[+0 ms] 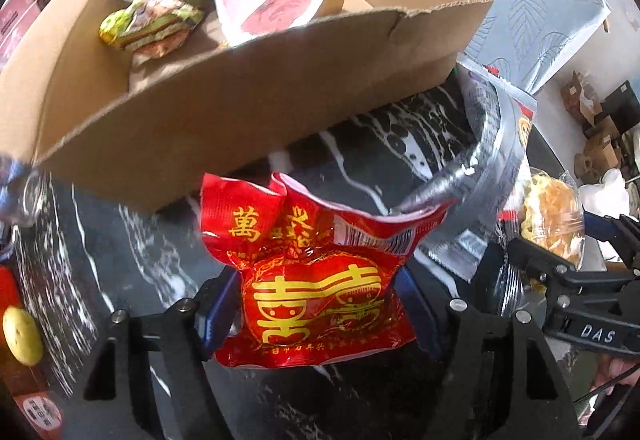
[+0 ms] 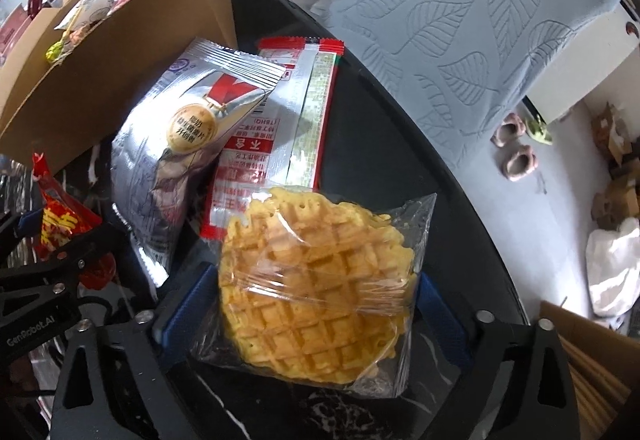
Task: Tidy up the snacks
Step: 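Lift the red chip bag and waffle packet with both grippers, then carry the red chip bag and waffle packet with both grippers over the box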
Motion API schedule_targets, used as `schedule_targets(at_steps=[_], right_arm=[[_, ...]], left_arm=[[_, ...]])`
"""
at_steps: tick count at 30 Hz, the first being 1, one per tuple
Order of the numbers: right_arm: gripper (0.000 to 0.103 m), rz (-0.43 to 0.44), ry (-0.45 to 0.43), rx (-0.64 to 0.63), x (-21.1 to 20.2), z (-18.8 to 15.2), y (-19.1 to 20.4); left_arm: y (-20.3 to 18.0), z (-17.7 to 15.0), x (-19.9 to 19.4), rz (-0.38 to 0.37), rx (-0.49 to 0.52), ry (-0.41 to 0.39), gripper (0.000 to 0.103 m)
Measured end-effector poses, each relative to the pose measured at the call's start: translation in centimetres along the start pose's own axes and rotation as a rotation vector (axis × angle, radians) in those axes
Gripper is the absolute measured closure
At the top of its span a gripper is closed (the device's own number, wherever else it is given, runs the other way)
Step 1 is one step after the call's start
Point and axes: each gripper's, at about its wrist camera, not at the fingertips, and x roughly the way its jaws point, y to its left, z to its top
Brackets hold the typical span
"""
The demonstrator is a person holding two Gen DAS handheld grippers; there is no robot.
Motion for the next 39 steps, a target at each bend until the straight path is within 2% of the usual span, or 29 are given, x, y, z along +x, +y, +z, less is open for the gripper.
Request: schedule_targets(at_steps=[6,11,17,39], right_arm=[[0.018,0.021,0.000,0.001,-0.6,-1.4,-0.5],[0.018,0.069,0.013,0.053,-1.2,-2.5,-1.1],[0.019,0.085,0.000,0.075,-2.6,-4.3,-1.9],[0.019,0.188,-0.128,0.044,-12.6,-12.5,-2.6]], left_arm=[[0.4,-2.3,-0.7,-0.015,-0.022,0.019,0.030],[0.1,-3.8,-1.7,-0.031,-0.025,0.020,0.030],[-0.7,-5.4,-3.5,-0.040,0.004,0.000,0.030],[-6.7,-11.6,-13.3,-0.081,0.053,-0.097,0.030]])
